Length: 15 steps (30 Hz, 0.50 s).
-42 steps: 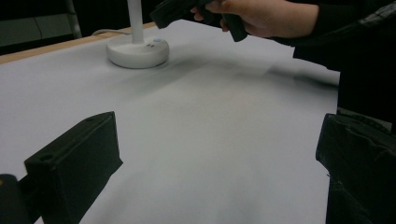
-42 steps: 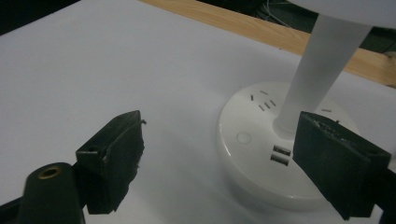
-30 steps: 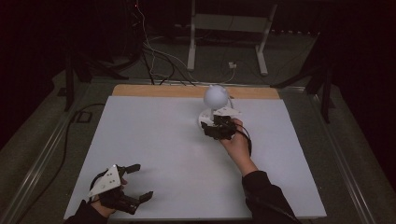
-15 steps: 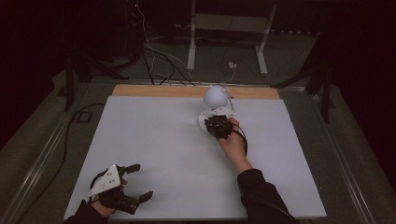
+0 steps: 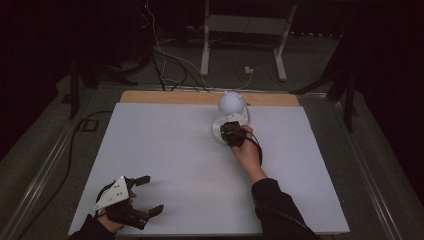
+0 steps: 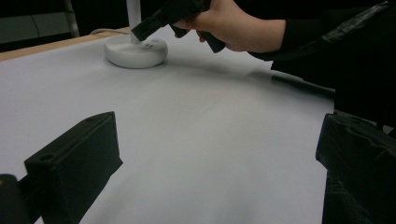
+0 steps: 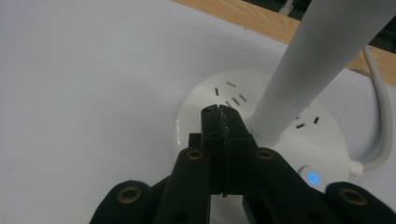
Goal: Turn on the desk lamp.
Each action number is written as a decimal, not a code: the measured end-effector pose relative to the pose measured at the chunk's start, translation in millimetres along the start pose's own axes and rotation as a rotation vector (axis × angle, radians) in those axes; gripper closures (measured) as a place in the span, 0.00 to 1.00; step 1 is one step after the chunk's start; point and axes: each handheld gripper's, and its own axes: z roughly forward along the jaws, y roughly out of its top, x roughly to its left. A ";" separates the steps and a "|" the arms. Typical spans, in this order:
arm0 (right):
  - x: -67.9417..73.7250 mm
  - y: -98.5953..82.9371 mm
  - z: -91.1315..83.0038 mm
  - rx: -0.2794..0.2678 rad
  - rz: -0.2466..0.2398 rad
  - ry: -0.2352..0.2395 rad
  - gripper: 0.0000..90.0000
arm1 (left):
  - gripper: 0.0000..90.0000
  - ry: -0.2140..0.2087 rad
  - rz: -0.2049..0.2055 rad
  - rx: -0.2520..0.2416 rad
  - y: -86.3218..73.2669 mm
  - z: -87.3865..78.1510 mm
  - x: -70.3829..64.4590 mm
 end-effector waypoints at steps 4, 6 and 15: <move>0.9 -0.4 4.0 0.023 0.003 -0.001 1.00 | 0.00 -0.001 -0.001 0.000 0.0 0.0 0.2; 1.8 -0.7 5.1 0.027 0.001 -0.006 1.00 | 0.00 -0.001 0.000 0.000 0.0 0.1 0.1; 2.8 0.4 9.0 0.037 0.001 -0.014 1.00 | 0.00 -0.001 -0.001 0.001 -0.2 0.3 -0.1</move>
